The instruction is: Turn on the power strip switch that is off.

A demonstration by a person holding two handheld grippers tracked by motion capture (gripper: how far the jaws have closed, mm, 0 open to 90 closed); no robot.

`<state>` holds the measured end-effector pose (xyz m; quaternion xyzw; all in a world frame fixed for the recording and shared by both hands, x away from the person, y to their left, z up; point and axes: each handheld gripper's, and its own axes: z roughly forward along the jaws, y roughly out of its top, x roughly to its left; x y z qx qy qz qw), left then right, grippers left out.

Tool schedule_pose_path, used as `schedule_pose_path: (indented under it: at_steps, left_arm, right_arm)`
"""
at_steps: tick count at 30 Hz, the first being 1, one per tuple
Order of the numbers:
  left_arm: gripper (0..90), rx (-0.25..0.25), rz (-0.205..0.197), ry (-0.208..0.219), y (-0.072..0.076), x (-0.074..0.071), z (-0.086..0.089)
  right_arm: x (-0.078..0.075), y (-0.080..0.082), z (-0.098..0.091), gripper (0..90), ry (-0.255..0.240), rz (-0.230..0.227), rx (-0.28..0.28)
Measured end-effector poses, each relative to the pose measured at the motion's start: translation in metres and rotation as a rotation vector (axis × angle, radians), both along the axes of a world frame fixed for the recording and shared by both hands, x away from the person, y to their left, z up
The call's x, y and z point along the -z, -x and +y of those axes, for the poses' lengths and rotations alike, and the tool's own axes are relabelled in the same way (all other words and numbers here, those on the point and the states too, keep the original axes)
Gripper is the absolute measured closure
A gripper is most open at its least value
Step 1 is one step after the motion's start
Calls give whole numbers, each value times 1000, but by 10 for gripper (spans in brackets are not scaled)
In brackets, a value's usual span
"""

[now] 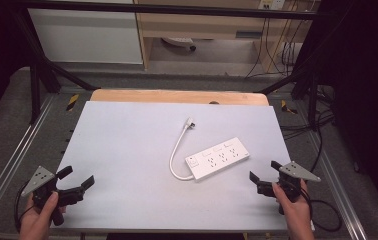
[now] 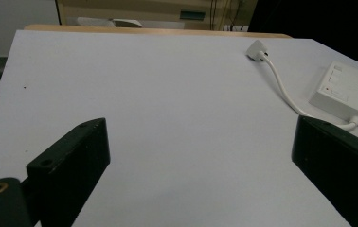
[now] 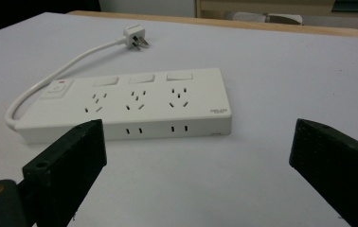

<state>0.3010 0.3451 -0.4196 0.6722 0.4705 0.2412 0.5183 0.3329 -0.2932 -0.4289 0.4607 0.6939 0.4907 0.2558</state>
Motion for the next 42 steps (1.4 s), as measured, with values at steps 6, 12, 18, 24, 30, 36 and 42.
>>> schedule_pose_path:
  at_steps: [6, 12, 18, 24, 30, 36, 42]
  left_arm:
    - [54, 8, 1, -2, -1, 0, -2]
    - [54, 10, 9, 3, 0, 1, -1]
    - [52, 29, 10, -6, -2, 1, -5]
    - [52, 29, 11, -12, -1, 2, -3]
    - [52, 32, 15, -15, -1, 2, -4]
    - [52, 36, 22, -28, -2, 3, -4]
    - [52, 40, 23, -26, -2, 4, -4]
  right_arm:
    - [-7, 2, 0, 33, -19, -26, 8]
    - [-11, 1, 1, 27, -28, -34, 22]
    - [-16, 0, 5, 28, -21, -51, 23]
    - [-20, -2, 7, 25, -28, -56, 19]
    - [-27, -6, 10, 20, -23, -57, 20]
    - [-32, -10, 12, 20, -12, -53, 21]
    - [-36, -17, 16, 24, -19, -57, 22]
